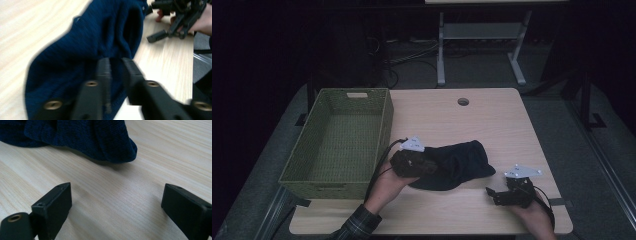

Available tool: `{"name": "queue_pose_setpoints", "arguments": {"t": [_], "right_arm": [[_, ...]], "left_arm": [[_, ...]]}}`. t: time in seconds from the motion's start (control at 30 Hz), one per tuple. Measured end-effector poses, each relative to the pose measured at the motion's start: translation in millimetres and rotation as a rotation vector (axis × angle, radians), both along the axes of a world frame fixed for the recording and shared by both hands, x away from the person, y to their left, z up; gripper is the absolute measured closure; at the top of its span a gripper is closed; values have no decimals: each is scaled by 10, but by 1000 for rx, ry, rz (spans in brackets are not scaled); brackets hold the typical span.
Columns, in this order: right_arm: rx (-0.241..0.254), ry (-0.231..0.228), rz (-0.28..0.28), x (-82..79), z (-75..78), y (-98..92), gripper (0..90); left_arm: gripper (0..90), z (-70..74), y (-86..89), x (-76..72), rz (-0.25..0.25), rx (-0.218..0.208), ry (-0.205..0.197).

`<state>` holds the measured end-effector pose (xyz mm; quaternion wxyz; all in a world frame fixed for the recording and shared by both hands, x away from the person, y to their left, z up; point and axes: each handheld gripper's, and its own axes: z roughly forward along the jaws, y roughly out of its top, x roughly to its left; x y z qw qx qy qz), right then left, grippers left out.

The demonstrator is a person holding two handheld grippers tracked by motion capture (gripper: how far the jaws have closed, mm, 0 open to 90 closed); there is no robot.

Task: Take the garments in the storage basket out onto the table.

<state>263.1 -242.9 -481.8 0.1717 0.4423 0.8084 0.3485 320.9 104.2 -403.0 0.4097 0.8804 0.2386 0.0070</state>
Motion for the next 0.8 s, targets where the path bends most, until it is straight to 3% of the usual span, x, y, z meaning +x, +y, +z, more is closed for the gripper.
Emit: {"name": "queue_pose_setpoints", "arguments": {"t": [0.1,0.37,0.63,0.8], "right_arm": [[0,0,-1,1,-1,0,93],[-2,-1,-1,1,-1,-1,93],[-2,-1,-1,1,-1,0,93],[-10,13,5,7,15,-13,100]], "left_arm": [[897,-115,-47,-16,-12,12,24],[897,-347,-134,-45,-25,51,46],[896,-576,-240,-54,-47,128,65],[897,-594,-229,-42,-53,109,71]]}}
